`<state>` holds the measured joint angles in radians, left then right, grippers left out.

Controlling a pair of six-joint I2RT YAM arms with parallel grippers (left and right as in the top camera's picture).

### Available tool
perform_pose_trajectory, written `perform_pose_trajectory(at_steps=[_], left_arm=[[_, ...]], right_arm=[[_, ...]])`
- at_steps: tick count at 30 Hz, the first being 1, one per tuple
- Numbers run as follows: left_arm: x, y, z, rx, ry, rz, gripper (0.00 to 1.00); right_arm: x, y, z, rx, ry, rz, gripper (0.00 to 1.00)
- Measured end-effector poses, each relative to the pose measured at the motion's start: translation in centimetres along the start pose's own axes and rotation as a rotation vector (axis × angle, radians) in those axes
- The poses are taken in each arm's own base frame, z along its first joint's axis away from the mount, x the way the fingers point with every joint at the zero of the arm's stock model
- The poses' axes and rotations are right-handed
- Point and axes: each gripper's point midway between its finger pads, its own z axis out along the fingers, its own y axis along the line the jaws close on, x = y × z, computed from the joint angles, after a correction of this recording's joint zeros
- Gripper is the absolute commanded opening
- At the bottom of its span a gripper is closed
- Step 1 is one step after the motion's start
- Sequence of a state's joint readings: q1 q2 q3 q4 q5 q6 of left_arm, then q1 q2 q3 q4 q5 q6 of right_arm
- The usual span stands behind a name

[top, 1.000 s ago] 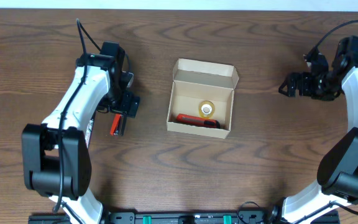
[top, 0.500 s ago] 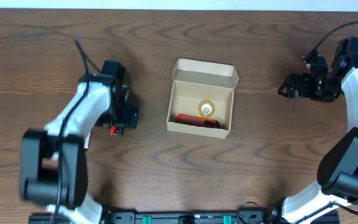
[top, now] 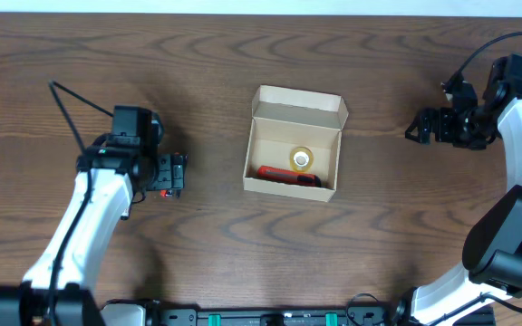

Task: Pack container
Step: 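Lower the left gripper onto the red stapler to grasp it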

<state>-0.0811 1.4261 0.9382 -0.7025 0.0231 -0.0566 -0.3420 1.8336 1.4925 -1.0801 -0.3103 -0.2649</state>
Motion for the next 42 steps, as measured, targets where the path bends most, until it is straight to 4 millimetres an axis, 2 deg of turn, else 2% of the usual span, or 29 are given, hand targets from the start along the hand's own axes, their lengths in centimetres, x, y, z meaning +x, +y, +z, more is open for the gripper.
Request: perform_pose_trajectory(at_steps=[7,15,23,40,41,42], left_arm=[[0.6,-0.6,3.4,0.022,0.084,0.002,0.95],[0.3,-1.0,5.1,0.039,0.095,0.003,0.95],[2.0,-0.9,7.5,0.03,0.19,0.006,0.95],[1.4,-1.0,8.0,0.036,0.169,0.051,1.0],[1.3,-1.0,8.0,0.036,0.166,0.056,0.93],[1.2,-1.1,8.0,0.037,0.16,0.057,0.91]], right_arm=[[0.0,0.0,0.0,0.0,0.0,0.0,0.99],[0.0,0.0,0.0,0.0,0.0,0.0,0.99],[0.0,0.0,0.0,0.0,0.0,0.0,0.99],[0.2,0.1,0.0,-0.002,0.007,0.002,0.99],[0.2,0.1,0.0,-0.002,0.007,0.002,0.99],[0.2,0.1,0.0,-0.002,0.008,0.003,0.99]])
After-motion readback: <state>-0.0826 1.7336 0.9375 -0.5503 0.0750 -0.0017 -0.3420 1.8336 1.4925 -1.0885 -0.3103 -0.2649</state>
